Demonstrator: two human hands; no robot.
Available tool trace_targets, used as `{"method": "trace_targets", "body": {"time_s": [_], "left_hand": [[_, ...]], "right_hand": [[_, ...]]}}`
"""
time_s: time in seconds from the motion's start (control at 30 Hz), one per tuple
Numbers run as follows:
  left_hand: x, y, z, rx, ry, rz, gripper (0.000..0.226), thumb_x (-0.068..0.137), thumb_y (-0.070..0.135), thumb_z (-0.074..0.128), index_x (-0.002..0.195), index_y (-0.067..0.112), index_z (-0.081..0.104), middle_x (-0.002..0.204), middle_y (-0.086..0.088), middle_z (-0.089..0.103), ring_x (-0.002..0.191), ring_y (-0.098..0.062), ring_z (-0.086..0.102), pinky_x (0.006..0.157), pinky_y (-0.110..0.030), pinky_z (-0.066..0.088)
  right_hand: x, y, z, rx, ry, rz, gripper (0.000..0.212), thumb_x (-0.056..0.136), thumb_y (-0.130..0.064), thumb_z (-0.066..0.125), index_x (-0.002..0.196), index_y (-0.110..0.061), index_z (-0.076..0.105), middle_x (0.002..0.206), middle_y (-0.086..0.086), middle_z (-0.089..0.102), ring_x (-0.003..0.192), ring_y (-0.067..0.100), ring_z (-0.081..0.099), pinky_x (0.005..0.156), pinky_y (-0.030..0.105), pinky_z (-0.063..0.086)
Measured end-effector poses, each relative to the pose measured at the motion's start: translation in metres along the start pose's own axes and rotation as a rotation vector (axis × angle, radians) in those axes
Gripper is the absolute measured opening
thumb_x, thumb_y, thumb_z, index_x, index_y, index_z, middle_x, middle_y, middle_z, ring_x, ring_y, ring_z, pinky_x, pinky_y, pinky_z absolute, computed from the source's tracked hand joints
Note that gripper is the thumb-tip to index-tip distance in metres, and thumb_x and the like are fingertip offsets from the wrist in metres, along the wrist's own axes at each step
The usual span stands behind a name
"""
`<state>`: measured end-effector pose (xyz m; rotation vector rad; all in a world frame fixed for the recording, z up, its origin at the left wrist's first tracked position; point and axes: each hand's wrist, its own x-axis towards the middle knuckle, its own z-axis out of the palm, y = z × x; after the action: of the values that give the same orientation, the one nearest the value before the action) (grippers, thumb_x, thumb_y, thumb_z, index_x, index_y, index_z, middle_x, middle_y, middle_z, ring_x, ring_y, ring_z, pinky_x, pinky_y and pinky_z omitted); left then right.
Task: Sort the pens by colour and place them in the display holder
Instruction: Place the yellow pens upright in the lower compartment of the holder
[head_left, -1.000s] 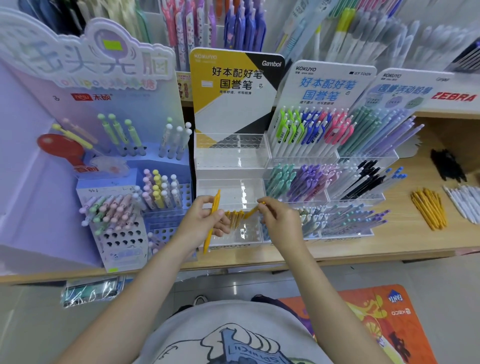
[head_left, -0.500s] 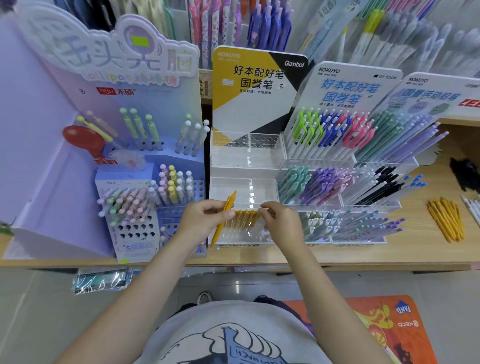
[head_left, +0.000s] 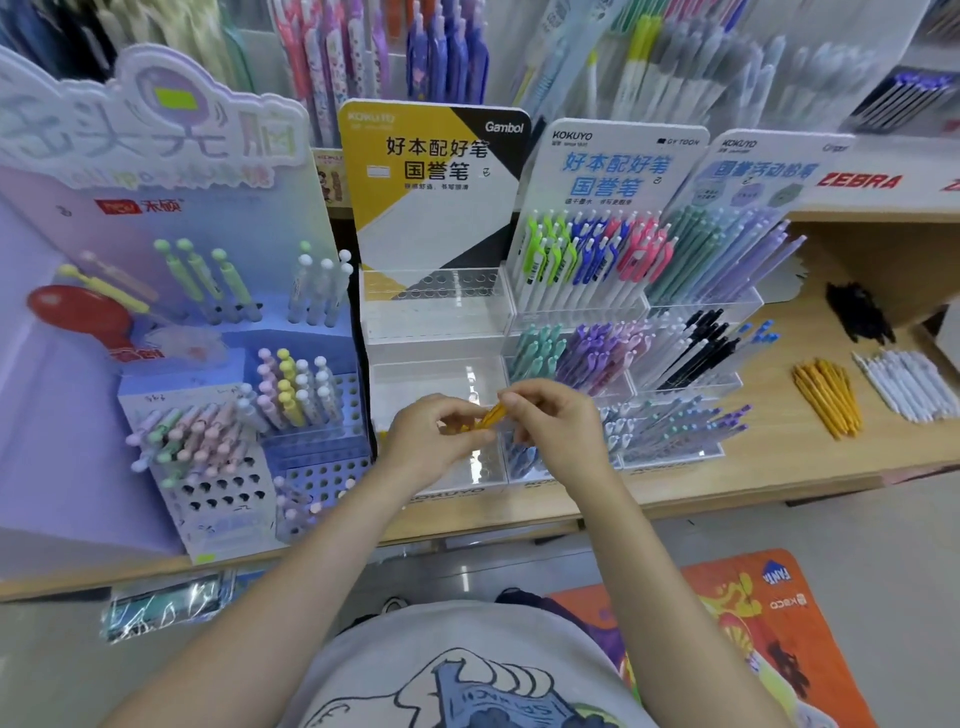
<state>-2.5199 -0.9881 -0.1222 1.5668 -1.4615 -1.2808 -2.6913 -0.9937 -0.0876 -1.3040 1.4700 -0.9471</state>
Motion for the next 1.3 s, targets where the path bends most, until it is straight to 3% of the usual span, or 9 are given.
{"method": "trace_targets", "body": {"time_s": [0.13,0.23,0.3,0.4,0.57,0.9,1.03,1.13,1.3], "left_hand": [[0.007,-0.029,-0.007,0.777,0.068,0.444,0.047,0.088,0.038,0.07,0.131,0.019,0.062,0.13,-0.003,0.059,0.125,-0.026,0.049,0.107,-0.039,0.033],[0.006,-0.05,-0.006,1.012,-0.149,0.49,0.07,0.094,0.043,0.058,0.155,0.023,0.03,0.163,0.0,0.024,0.151,-0.026,0.019,0.121,-0.039,0.005],[0.007,-0.061,-0.005,1.078,-0.205,0.467,0.077,0.095,0.045,0.054,0.159,0.028,0.014,0.166,0.005,0.006,0.154,-0.023,0.005,0.121,-0.041,-0.002],[0.007,-0.065,-0.007,1.117,-0.188,0.475,0.078,0.092,0.045,0.057,0.158,0.029,0.017,0.166,0.003,0.01,0.153,-0.024,0.009,0.123,-0.047,0.007],[0.008,-0.071,-0.01,1.137,-0.157,0.466,0.08,0.09,0.046,0.054,0.158,0.032,0.013,0.166,0.002,0.01,0.153,-0.026,0.006,0.12,-0.043,-0.005],[0.005,-0.063,-0.016,1.037,-0.188,0.382,0.08,0.087,0.08,0.004,0.157,0.04,0.002,0.165,0.007,-0.012,0.151,-0.016,-0.02,0.123,-0.045,-0.011],[0.006,-0.06,-0.016,0.974,-0.188,0.364,0.076,0.09,0.075,0.009,0.157,0.038,0.008,0.166,0.008,-0.004,0.151,-0.012,-0.016,0.123,-0.042,-0.01],[0.006,-0.059,-0.018,0.95,-0.188,0.357,0.076,0.091,0.073,0.01,0.157,0.035,0.008,0.166,0.01,-0.001,0.151,-0.009,-0.014,0.122,-0.038,-0.011],[0.006,-0.059,-0.019,0.916,-0.186,0.349,0.087,0.087,0.077,-0.007,0.158,0.031,0.012,0.164,0.012,-0.002,0.149,-0.005,-0.016,0.121,-0.034,-0.015]], "right_hand": [[0.001,0.011,-0.017,-0.147,0.095,-0.031,0.016,0.09,-0.014,0.069,0.078,-0.026,0.069,0.065,-0.011,0.065,0.057,0.007,0.058,0.062,0.028,0.053],[0.0,0.021,-0.017,-0.301,0.085,-0.059,0.007,0.09,-0.016,0.069,0.084,-0.018,0.071,0.071,-0.007,0.067,0.06,0.003,0.058,0.064,0.022,0.05],[0.001,0.029,-0.011,-0.316,0.078,-0.069,0.005,0.091,-0.014,0.068,0.088,-0.013,0.072,0.07,-0.005,0.066,0.06,0.003,0.057,0.065,0.022,0.05],[0.005,0.04,-0.002,-0.373,0.068,-0.099,0.009,0.091,-0.014,0.068,0.095,-0.008,0.073,0.077,0.001,0.069,0.064,0.009,0.059,0.07,0.03,0.054],[0.013,0.042,0.004,-0.466,0.042,-0.166,0.014,0.093,-0.017,0.066,0.1,-0.008,0.074,0.087,0.004,0.072,0.076,0.014,0.063,0.073,0.03,0.053],[0.017,0.052,0.011,-0.568,0.011,-0.195,0.012,0.091,-0.018,0.069,0.1,-0.011,0.072,0.084,0.002,0.071,0.075,0.017,0.064,0.069,0.032,0.054],[0.022,0.056,0.019,-0.566,0.016,-0.171,0.006,0.092,-0.017,0.067,0.095,-0.012,0.067,0.078,-0.008,0.062,0.071,0.012,0.059,0.065,0.029,0.052],[0.022,0.056,0.022,-0.606,0.02,-0.201,0.007,0.092,-0.019,0.067,0.095,-0.014,0.068,0.082,-0.004,0.069,0.072,0.012,0.06,0.062,0.028,0.051],[0.019,0.061,0.023,-0.68,-0.008,-0.277,0.009,0.091,-0.024,0.068,0.092,-0.016,0.072,0.085,-0.003,0.068,0.071,0.006,0.051,0.06,0.029,0.048]]}}
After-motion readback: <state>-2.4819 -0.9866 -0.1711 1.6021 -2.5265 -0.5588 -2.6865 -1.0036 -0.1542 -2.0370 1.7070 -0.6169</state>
